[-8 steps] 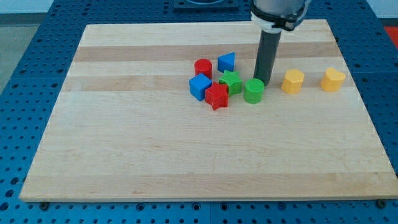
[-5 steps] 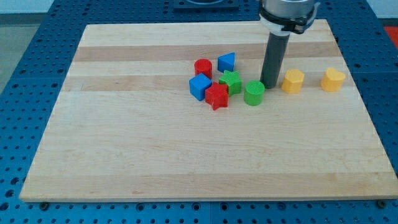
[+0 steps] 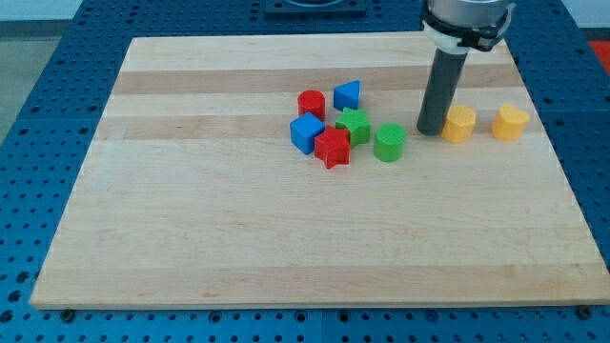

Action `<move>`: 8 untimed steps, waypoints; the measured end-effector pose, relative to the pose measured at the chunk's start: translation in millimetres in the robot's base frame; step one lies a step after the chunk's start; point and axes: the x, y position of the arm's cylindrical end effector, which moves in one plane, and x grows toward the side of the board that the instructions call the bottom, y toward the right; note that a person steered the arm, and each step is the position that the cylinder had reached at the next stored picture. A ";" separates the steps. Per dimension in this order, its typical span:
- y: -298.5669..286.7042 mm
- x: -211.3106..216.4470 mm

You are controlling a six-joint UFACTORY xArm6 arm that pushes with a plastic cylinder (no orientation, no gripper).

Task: Move hexagon towards heart

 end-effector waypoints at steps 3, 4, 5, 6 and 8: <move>4.8 -0.7; 5.3 -1.1; 8.4 -1.1; 11.5 -1.1; 14.9 -2.0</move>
